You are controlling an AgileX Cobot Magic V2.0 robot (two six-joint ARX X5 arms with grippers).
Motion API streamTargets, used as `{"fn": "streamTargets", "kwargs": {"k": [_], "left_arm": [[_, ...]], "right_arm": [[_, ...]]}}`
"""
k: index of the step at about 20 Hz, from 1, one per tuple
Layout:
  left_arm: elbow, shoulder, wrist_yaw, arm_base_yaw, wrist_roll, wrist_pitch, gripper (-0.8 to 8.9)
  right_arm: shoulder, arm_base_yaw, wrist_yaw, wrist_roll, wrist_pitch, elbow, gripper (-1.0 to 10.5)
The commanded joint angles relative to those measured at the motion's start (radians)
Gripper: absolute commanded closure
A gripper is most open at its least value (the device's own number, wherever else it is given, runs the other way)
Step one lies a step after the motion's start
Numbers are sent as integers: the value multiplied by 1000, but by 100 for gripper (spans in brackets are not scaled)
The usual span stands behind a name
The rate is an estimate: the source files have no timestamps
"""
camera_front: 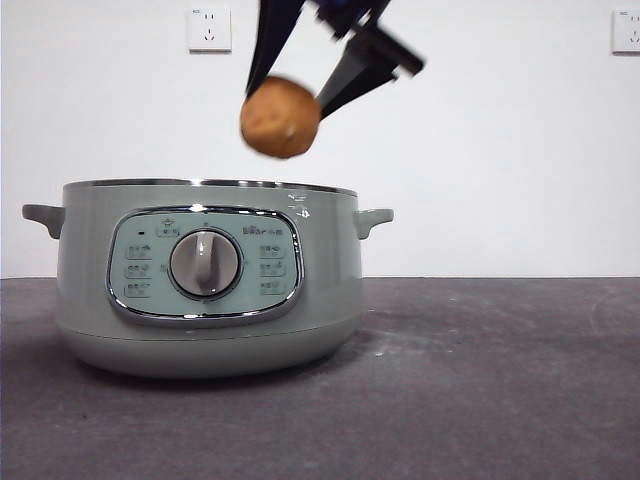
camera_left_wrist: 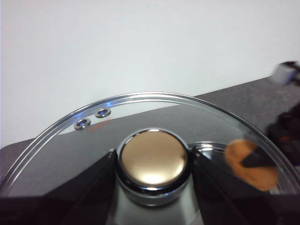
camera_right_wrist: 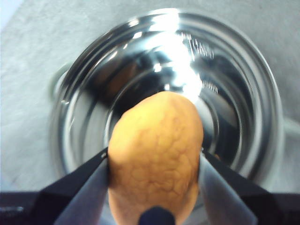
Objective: Pick up the potato,open the lid,put the potato in the pot,close the lid
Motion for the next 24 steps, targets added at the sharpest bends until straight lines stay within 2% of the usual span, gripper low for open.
{"fn": "streamTargets", "kwargs": {"k": [1, 4, 9, 16, 17, 19, 21, 24], "left_arm": [[22, -26, -23, -2, 12, 29, 822], [22, -26, -23, -2, 12, -7, 822], [22, -26, -23, -2, 12, -13, 822], [22, -13, -23, -2, 11, -14, 822], [22, -11, -23, -2, 11, -14, 822], [22, -6, -23, -2, 11, -14, 822], [22, -5, -23, -2, 11, -14, 822], [22, -5, -23, -2, 11, -15, 822]], "right_arm": [[111, 3, 1, -42, 1, 67, 947], [215, 6, 8, -87, 5, 126, 947], [296, 32, 63, -163, 46, 130, 947], [357, 51, 62, -211, 27, 130, 935], [365, 51, 62, -211, 18, 130, 869], [367, 53, 62, -211, 16, 130, 644], [367, 62, 62, -211, 24, 130, 506], [367, 66, 68, -210, 23, 131, 442]]}}
